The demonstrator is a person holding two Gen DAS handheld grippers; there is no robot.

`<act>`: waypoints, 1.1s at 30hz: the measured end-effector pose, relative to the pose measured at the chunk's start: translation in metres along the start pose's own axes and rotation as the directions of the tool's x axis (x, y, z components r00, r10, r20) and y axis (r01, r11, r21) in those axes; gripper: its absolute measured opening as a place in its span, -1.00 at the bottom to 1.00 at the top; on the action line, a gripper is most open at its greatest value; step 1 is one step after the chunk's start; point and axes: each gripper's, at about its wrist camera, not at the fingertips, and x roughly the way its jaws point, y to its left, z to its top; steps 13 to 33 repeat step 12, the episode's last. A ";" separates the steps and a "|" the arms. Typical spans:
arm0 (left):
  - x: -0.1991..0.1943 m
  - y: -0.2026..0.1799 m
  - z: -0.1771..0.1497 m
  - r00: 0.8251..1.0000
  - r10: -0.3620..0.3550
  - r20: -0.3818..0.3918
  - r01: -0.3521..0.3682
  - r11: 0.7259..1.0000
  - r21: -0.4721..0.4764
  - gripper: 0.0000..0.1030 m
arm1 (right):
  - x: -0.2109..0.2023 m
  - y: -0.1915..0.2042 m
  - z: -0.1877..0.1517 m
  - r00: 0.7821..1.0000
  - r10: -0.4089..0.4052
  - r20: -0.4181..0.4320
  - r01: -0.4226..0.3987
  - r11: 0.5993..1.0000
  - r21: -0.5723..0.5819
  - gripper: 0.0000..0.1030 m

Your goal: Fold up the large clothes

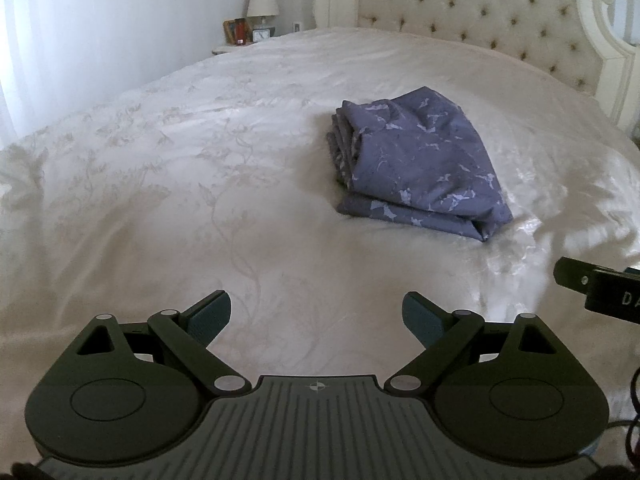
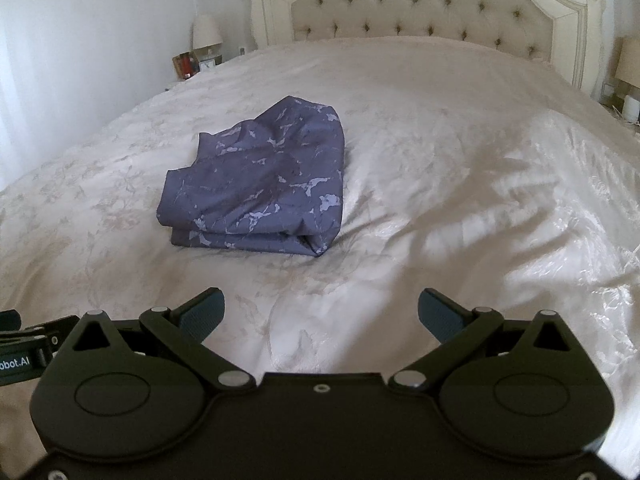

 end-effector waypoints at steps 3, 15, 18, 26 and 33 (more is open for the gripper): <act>0.001 0.000 -0.001 1.000 0.001 -0.004 -0.001 1.000 -0.003 0.82 | 0.001 0.001 -0.002 1.000 -0.001 -0.006 0.001 1.000 0.003 0.99; 0.004 0.003 -0.004 1.000 0.002 -0.020 -0.002 1.000 -0.012 0.82 | 0.005 0.002 -0.003 1.000 -0.004 -0.022 0.004 1.000 0.009 0.98; 0.004 0.003 -0.004 1.000 0.002 -0.020 -0.002 1.000 -0.012 0.82 | 0.005 0.002 -0.003 1.000 -0.004 -0.022 0.004 1.000 0.009 0.98; 0.004 0.003 -0.004 1.000 0.002 -0.020 -0.002 1.000 -0.012 0.82 | 0.005 0.002 -0.003 1.000 -0.004 -0.022 0.004 1.000 0.009 0.98; 0.004 0.003 -0.004 1.000 0.002 -0.020 -0.002 1.000 -0.012 0.82 | 0.005 0.002 -0.003 1.000 -0.004 -0.022 0.004 1.000 0.009 0.98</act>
